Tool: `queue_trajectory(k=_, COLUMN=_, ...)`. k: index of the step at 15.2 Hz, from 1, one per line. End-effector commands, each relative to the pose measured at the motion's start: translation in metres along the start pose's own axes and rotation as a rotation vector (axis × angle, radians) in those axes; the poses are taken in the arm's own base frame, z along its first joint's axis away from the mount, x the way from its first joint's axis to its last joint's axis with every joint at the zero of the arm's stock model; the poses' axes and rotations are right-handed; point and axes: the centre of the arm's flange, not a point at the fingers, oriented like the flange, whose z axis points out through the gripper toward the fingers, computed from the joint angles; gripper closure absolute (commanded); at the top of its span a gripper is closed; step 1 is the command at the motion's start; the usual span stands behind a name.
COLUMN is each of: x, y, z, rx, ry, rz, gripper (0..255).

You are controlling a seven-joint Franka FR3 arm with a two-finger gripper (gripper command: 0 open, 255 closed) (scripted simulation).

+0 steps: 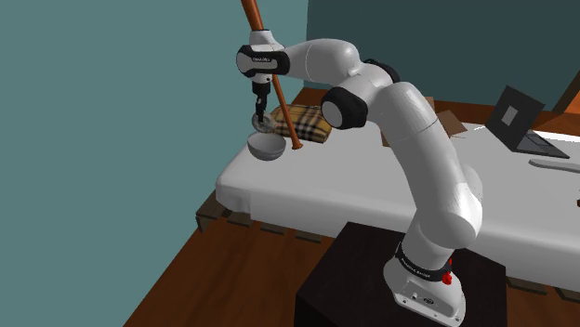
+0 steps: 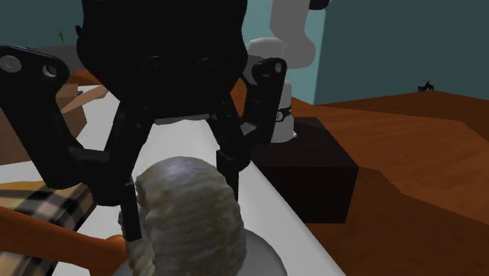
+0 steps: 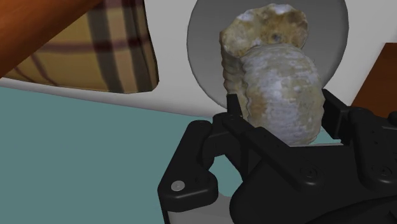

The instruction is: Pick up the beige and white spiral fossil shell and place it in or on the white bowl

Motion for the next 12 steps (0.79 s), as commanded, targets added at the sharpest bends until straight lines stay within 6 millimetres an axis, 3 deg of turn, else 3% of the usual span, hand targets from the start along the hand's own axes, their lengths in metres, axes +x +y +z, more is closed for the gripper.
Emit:
queue_trajectory(k=1, x=0.0, y=-0.002, z=0.01, rx=-0.001, ry=0.001, rz=0.0, gripper=255)
queue_trajectory(k=8, x=-0.002, y=-0.004, z=0.049, rx=-0.001, ry=0.001, rz=0.0, gripper=255)
queue_trajectory(k=12, x=-0.002, y=-0.004, z=0.049, rx=-0.001, ry=0.001, rz=0.0, gripper=255)
